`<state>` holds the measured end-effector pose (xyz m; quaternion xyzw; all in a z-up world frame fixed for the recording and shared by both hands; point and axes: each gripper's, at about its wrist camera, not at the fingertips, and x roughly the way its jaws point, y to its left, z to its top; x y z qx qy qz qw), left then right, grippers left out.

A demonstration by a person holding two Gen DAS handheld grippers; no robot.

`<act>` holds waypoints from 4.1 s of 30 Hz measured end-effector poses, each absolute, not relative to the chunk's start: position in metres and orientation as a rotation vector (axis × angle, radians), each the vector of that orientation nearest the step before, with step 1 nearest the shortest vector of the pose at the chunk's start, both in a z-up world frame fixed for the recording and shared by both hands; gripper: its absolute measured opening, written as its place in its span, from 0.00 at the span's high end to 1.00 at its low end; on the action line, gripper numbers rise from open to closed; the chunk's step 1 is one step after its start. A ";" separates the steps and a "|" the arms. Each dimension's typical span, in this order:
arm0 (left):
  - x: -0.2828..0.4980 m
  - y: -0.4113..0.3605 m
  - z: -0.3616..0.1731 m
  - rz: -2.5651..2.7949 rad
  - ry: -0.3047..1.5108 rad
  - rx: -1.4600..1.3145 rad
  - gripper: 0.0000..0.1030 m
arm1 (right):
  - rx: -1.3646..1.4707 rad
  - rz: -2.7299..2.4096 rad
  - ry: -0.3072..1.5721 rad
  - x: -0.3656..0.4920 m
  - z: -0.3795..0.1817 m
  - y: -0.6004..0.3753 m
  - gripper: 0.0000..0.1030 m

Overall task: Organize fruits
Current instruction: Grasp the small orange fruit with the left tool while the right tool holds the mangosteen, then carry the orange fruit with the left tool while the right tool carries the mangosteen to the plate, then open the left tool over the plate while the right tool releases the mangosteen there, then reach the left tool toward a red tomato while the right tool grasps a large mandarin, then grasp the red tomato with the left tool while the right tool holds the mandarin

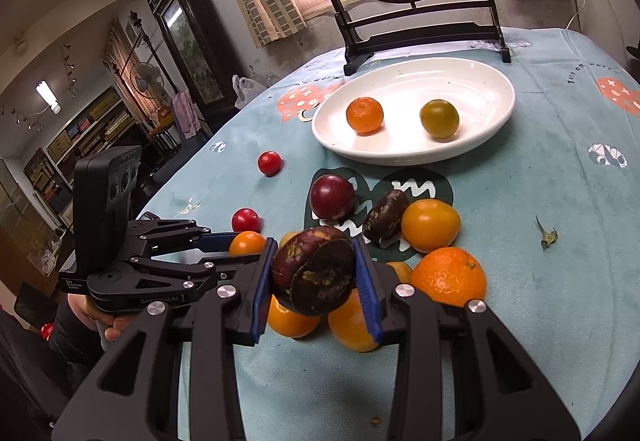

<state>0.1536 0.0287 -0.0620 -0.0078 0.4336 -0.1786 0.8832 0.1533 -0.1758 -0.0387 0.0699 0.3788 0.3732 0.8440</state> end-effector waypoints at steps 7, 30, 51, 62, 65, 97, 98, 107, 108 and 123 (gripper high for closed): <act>0.164 0.034 -0.033 -0.378 0.840 -0.062 0.66 | 0.149 0.801 0.778 0.161 -0.021 -0.176 0.63; 0.386 0.039 -0.016 -0.125 0.914 -0.163 0.66 | 0.154 0.469 0.898 0.361 -0.034 -0.169 0.63; 0.288 0.042 0.036 -0.078 0.759 -0.121 0.04 | 0.171 0.538 0.818 0.277 0.003 -0.195 0.39; 0.189 0.061 -0.009 -0.107 0.749 -0.128 0.03 | 0.149 0.563 0.767 0.197 -0.027 -0.211 0.38; 0.176 0.069 -0.025 -0.122 0.764 -0.159 0.03 | 0.170 0.573 0.795 0.185 -0.038 -0.215 0.38; 0.175 0.066 -0.051 -0.110 0.850 -0.126 0.03 | 0.237 0.562 0.973 0.187 -0.069 -0.225 0.47; 0.175 0.066 -0.052 -0.112 0.852 -0.130 0.03 | 0.243 0.566 0.982 0.188 -0.070 -0.225 0.47; 0.176 0.064 -0.053 -0.123 0.860 -0.129 0.04 | 0.280 0.573 1.006 0.189 -0.074 -0.228 0.56; 0.176 0.063 -0.054 -0.124 0.859 -0.128 0.04 | 0.298 0.569 1.001 0.190 -0.074 -0.231 0.56; 0.180 0.058 -0.066 -0.141 0.922 -0.054 0.47 | 0.322 0.557 0.984 0.190 -0.070 -0.237 0.56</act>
